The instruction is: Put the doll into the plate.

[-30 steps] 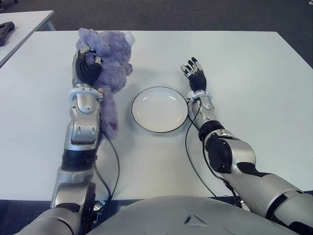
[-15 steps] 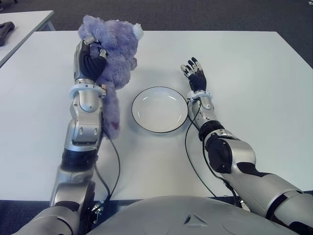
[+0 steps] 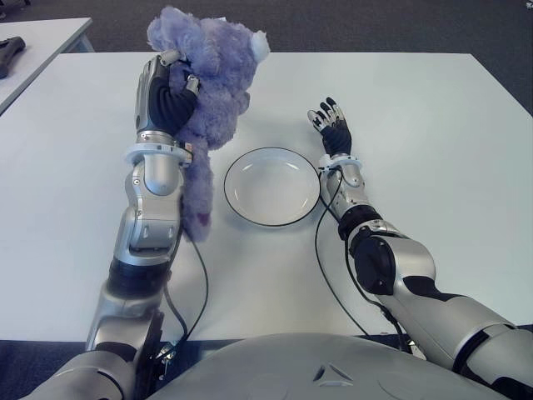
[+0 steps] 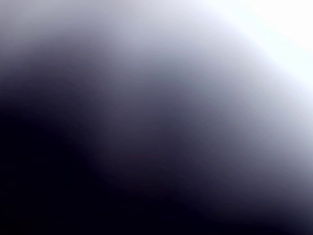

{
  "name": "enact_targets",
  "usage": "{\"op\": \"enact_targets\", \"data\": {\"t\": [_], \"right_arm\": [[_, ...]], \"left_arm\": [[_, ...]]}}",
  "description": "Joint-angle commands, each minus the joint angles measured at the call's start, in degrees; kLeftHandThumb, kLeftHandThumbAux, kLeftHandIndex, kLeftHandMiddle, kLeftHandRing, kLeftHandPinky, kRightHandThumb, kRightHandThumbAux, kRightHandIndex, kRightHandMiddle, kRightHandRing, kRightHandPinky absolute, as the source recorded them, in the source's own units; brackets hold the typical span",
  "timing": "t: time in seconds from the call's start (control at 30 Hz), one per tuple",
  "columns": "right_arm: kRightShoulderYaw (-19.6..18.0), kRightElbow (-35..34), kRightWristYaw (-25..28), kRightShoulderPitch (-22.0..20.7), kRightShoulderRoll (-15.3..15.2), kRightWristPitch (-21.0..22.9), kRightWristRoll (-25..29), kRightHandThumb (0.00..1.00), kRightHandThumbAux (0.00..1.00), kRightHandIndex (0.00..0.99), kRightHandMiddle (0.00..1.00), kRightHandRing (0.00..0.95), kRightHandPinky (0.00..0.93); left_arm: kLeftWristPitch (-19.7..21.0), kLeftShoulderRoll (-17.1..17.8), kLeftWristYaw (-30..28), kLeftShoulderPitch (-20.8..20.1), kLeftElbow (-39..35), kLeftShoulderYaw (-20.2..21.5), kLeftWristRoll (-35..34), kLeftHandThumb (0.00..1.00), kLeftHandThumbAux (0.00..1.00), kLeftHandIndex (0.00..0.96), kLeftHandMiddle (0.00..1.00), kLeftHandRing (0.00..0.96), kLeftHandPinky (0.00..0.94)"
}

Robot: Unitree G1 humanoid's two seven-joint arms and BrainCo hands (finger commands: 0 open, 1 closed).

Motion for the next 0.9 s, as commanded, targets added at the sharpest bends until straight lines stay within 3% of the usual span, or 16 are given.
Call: {"op": "enact_targets", "data": {"t": [0.03, 0.9], "right_arm": [[-1.06, 7.56, -1.13, 11.3, 3.34, 7.2, 0.46, 0.299, 0.763, 0.059, 0.0, 0.0, 0.015], [-1.13, 7.6, -1.55, 11.23, 3.35, 7.5, 0.49, 0.285, 0.763, 0.063, 0.002, 0.0, 0.034]], "left_arm": [[1.02, -0.07, -2.34, 0.2, -2.25, -1.58, 2.72, 0.749, 0.693, 0.443, 0.844, 0.852, 0.87], [2.76, -2.81, -5.53, 2.37, -7.69, -5.36, 4.08, 0.751, 0.692, 0.443, 0.838, 0.85, 0.871]]}}
